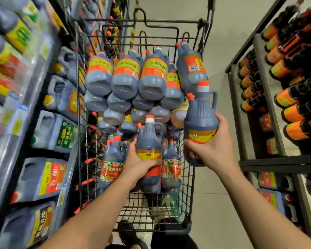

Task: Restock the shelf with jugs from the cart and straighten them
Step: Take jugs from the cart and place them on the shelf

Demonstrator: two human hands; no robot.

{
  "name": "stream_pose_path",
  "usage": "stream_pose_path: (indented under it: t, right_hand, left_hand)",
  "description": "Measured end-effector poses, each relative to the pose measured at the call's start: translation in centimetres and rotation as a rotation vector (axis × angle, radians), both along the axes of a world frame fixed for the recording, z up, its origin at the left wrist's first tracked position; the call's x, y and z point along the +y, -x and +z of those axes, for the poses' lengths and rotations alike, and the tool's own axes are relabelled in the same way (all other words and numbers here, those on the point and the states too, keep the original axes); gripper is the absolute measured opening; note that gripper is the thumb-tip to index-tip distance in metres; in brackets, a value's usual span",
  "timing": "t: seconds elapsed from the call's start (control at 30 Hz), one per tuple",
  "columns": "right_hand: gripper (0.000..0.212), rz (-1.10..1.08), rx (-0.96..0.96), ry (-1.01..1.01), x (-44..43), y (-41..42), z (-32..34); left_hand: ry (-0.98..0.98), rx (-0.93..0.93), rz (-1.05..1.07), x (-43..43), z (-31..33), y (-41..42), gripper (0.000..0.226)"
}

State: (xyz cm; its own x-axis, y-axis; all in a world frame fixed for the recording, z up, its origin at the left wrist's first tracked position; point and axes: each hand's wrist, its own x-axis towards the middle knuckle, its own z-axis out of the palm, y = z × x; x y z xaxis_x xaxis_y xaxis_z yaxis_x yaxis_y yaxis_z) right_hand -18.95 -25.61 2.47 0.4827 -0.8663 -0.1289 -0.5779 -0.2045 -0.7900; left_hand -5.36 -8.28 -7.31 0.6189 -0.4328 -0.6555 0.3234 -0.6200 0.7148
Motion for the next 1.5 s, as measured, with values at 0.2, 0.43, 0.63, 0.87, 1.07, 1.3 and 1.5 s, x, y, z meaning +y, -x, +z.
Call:
stream_pose_path:
  t: [0.2, 0.43, 0.63, 0.87, 1.07, 1.3, 1.5]
  right_hand:
    - [0.1, 0.174, -0.097, 0.086, 3.2, -5.1, 3.4]
    - [0.103, 0.37, -0.249, 0.14, 10.0, -10.1, 8.7]
    - [0.102, 0.559, -0.392, 0.145, 18.3, -12.5, 13.7]
    - [0.101, 0.752, -0.524, 0.16, 28.8, -13.2, 18.2]
    - [0.097, 0.907, -0.644, 0.138, 36.2, -13.2, 21.1]
    - [0.098, 1.052, -0.689, 0.069, 42.1, -14.4, 22.6]
    - [0.097, 1.169, -0.728, 0.016, 46.2, -16.3, 23.6]
  left_hand:
    - [0.201, -0.223, 0.097, 3.4, 6.9, -2.6, 0.1]
    - [0.351, -0.503, 0.269, 11.4, 15.0, -4.1, 0.094]
    - [0.438, -0.725, 0.412, 20.5, 22.0, -2.9, 0.094]
    - [0.422, -0.91, 0.609, 30.9, 28.4, 0.4, 0.094]
    - [0.381, -1.087, 0.712, 38.0, 32.0, 3.2, 0.094]
    - [0.286, -1.175, 0.857, 43.4, 33.5, 4.3, 0.095]
    - [0.153, -1.187, 1.011, 46.7, 33.5, 3.2, 0.096]
